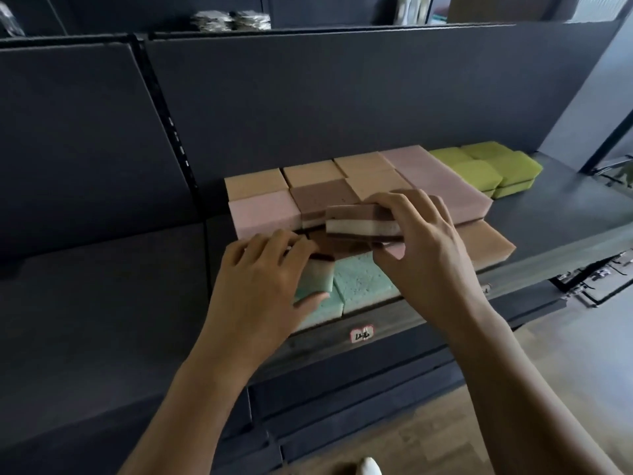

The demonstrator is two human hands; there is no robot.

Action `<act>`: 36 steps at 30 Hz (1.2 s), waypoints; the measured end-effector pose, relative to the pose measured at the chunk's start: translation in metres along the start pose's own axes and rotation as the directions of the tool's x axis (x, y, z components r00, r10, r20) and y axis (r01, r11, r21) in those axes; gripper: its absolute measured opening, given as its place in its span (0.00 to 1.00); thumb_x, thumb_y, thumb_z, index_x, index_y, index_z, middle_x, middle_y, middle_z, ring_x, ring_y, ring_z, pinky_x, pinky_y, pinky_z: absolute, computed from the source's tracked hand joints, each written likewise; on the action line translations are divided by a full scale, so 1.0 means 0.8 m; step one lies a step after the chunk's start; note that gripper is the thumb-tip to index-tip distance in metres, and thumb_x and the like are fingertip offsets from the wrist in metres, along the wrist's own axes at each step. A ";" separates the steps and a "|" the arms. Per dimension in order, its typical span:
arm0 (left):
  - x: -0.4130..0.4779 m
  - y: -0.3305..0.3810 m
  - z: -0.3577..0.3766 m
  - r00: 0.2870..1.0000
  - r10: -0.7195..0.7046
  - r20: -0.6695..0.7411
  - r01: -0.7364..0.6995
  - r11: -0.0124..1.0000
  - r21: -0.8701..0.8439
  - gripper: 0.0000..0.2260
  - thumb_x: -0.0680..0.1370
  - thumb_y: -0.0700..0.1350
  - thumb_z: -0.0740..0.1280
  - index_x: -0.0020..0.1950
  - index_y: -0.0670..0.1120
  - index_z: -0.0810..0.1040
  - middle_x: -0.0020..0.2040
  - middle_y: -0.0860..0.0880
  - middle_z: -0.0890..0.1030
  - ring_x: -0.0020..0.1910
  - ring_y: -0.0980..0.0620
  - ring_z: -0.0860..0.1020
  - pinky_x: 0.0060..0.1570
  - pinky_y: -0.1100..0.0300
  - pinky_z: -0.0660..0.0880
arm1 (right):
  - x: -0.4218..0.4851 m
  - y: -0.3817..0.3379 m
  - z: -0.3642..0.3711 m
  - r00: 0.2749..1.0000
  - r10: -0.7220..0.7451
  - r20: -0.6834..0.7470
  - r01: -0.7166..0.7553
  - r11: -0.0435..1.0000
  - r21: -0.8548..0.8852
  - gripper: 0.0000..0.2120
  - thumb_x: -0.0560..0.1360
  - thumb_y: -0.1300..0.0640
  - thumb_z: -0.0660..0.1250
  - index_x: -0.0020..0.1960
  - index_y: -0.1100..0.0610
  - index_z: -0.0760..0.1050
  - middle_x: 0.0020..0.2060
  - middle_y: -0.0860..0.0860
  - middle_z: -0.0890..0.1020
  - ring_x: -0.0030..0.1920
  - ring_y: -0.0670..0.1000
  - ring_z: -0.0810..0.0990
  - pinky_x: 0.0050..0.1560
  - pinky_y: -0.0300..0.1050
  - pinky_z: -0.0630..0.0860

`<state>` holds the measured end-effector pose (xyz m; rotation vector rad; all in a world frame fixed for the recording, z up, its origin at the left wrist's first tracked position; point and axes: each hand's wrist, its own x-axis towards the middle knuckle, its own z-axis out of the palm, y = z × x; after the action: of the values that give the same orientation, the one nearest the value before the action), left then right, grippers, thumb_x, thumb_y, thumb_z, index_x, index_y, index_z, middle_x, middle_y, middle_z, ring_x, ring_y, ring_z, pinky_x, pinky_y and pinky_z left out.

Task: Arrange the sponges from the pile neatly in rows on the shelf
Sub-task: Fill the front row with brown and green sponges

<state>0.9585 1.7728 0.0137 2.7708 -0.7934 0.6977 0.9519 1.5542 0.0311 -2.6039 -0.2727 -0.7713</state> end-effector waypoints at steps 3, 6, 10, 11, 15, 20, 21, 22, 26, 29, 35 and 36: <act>0.005 0.006 -0.003 1.000 -0.017 -0.025 0.017 0.999 -0.029 0.21 0.70 0.56 0.73 0.59 0.49 0.76 0.56 0.50 0.78 0.52 0.47 0.77 0.54 0.49 0.72 | 0.013 0.008 0.007 0.999 -0.039 0.032 0.038 0.999 0.030 0.29 0.68 0.62 0.76 0.67 0.56 0.73 0.61 0.51 0.76 0.61 0.56 0.71 0.54 0.52 0.76; 0.017 0.013 -0.005 0.998 -0.045 -0.048 0.043 0.998 -0.038 0.21 0.70 0.53 0.74 0.59 0.47 0.76 0.56 0.50 0.78 0.53 0.47 0.77 0.54 0.49 0.72 | 0.028 0.015 0.007 0.997 -0.075 0.036 0.073 0.995 0.071 0.28 0.68 0.62 0.75 0.66 0.55 0.72 0.61 0.50 0.76 0.61 0.56 0.71 0.52 0.52 0.76; 0.025 0.016 0.005 0.995 -0.101 -0.012 0.101 0.995 -0.007 0.22 0.67 0.51 0.75 0.58 0.47 0.75 0.57 0.48 0.78 0.53 0.45 0.77 0.53 0.47 0.73 | 0.044 0.026 0.011 0.995 -0.100 0.030 0.097 0.990 0.100 0.28 0.67 0.64 0.74 0.66 0.55 0.73 0.60 0.51 0.76 0.61 0.56 0.71 0.49 0.56 0.78; 0.023 0.016 0.008 0.993 -0.114 0.010 0.114 0.993 0.005 0.22 0.66 0.51 0.76 0.57 0.47 0.76 0.56 0.48 0.78 0.53 0.45 0.77 0.53 0.47 0.73 | 0.045 0.028 0.014 0.994 -0.106 0.035 0.102 0.990 0.097 0.28 0.67 0.64 0.74 0.66 0.56 0.73 0.60 0.51 0.76 0.61 0.56 0.71 0.49 0.55 0.78; 0.005 0.017 0.018 0.993 -0.108 0.056 0.108 0.994 -0.008 0.24 0.66 0.61 0.74 0.53 0.47 0.77 0.53 0.48 0.77 0.52 0.47 0.76 0.51 0.49 0.74 | 0.043 0.035 0.025 0.989 -0.137 0.056 0.132 0.987 0.089 0.28 0.67 0.64 0.76 0.65 0.58 0.74 0.61 0.53 0.76 0.62 0.57 0.72 0.54 0.50 0.75; 0.007 0.015 0.013 0.994 -0.099 0.051 0.103 0.991 -0.087 0.25 0.74 0.67 0.60 0.52 0.47 0.79 0.52 0.49 0.78 0.50 0.50 0.77 0.52 0.53 0.75 | 0.045 0.035 0.025 0.984 -0.172 0.051 0.167 0.982 0.089 0.26 0.67 0.64 0.76 0.64 0.59 0.74 0.60 0.54 0.77 0.61 0.57 0.72 0.54 0.48 0.73; 0.013 0.015 0.009 0.994 -0.102 0.037 0.106 0.990 -0.096 0.25 0.75 0.67 0.60 0.53 0.47 0.79 0.53 0.50 0.79 0.51 0.50 0.78 0.54 0.55 0.74 | 0.046 0.034 0.023 0.983 -0.176 0.046 0.171 0.981 0.094 0.26 0.67 0.64 0.76 0.64 0.59 0.74 0.60 0.53 0.77 0.60 0.57 0.72 0.52 0.47 0.73; 0.020 0.014 0.005 0.994 -0.109 0.017 0.111 0.988 -0.103 0.23 0.76 0.65 0.61 0.55 0.47 0.78 0.54 0.50 0.79 0.51 0.51 0.77 0.55 0.56 0.72 | 0.048 0.032 0.019 0.983 -0.179 0.044 0.174 0.980 0.101 0.26 0.67 0.64 0.76 0.64 0.59 0.74 0.60 0.53 0.76 0.60 0.56 0.72 0.51 0.46 0.73; 0.051 0.009 0.003 0.990 -0.139 -0.006 0.138 0.988 -0.071 0.27 0.74 0.55 0.70 0.70 0.46 0.70 0.67 0.48 0.73 0.64 0.48 0.73 0.64 0.52 0.68 | 0.051 0.027 0.008 0.975 -0.210 0.070 0.195 0.964 0.179 0.27 0.67 0.61 0.74 0.65 0.56 0.73 0.61 0.50 0.75 0.61 0.53 0.70 0.55 0.44 0.72; 0.067 0.010 0.008 0.991 -0.137 0.002 0.137 0.988 -0.077 0.28 0.73 0.51 0.70 0.70 0.47 0.69 0.69 0.49 0.72 0.67 0.48 0.72 0.66 0.52 0.66 | 0.051 0.025 0.006 0.957 -0.281 0.077 0.250 0.927 0.281 0.26 0.69 0.54 0.71 0.66 0.53 0.72 0.61 0.47 0.74 0.61 0.52 0.71 0.59 0.44 0.72; 0.071 0.009 0.007 0.991 -0.115 -0.075 0.112 0.993 -0.043 0.21 0.71 0.46 0.69 0.64 0.45 0.77 0.61 0.49 0.78 0.59 0.48 0.75 0.60 0.52 0.71 | 0.052 0.041 0.008 0.950 -0.205 0.236 0.134 0.949 0.284 0.28 0.72 0.36 0.69 0.67 0.48 0.70 0.66 0.45 0.71 0.66 0.50 0.71 0.63 0.43 0.71; 0.071 0.009 0.007 0.992 -0.106 -0.069 0.105 0.994 -0.031 0.21 0.71 0.46 0.69 0.64 0.45 0.77 0.61 0.49 0.77 0.59 0.48 0.75 0.60 0.51 0.71 | 0.054 0.042 0.008 0.952 -0.182 0.247 0.102 0.947 0.303 0.25 0.73 0.39 0.69 0.65 0.48 0.71 0.65 0.44 0.73 0.64 0.48 0.73 0.62 0.44 0.74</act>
<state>0.9992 1.7391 0.0361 2.7240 -0.6328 0.7545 1.0008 1.5297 0.0391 -2.4233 -0.6143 -0.3793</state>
